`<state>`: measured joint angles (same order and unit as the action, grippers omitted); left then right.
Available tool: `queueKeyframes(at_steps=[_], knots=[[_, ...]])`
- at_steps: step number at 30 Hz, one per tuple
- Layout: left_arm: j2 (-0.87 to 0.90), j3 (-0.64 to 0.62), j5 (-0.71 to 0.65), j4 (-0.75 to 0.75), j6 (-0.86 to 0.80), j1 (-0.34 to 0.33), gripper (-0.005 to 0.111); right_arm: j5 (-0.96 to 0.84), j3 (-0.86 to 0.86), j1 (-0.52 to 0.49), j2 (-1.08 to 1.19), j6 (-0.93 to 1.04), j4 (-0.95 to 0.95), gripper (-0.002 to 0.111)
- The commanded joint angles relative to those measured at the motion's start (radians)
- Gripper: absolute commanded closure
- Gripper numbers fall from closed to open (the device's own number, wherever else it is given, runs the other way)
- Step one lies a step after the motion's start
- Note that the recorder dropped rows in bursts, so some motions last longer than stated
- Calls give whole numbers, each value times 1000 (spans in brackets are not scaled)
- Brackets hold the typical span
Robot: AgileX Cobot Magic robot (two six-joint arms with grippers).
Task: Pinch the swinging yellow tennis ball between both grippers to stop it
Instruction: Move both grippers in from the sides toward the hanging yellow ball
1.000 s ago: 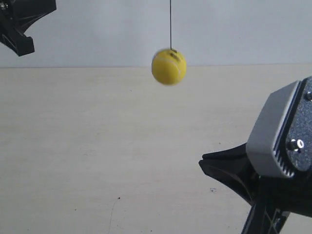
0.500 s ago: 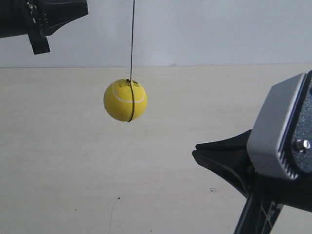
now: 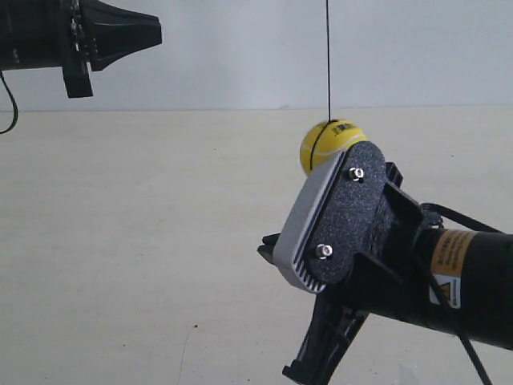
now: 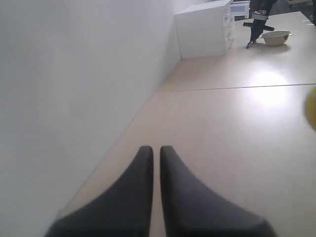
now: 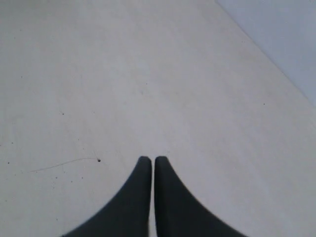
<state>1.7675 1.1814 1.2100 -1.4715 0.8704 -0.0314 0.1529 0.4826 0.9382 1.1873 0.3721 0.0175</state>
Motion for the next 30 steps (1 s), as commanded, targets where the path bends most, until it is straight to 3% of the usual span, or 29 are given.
queueKeyframes(at_steps=[1,11,20,30], knots=[[24,23,11,-6,11,8,102,8,8,1,-1,-1,-27,108],[24,25,11,-119,28,56,102,72,8,1,-1,-1,-36,108],[24,25,11,-165,50,55,102,179,8,1,-1,4,-59,108],[97,60,11,-193,83,55,102,180,8,1,-1,94,-41,108]])
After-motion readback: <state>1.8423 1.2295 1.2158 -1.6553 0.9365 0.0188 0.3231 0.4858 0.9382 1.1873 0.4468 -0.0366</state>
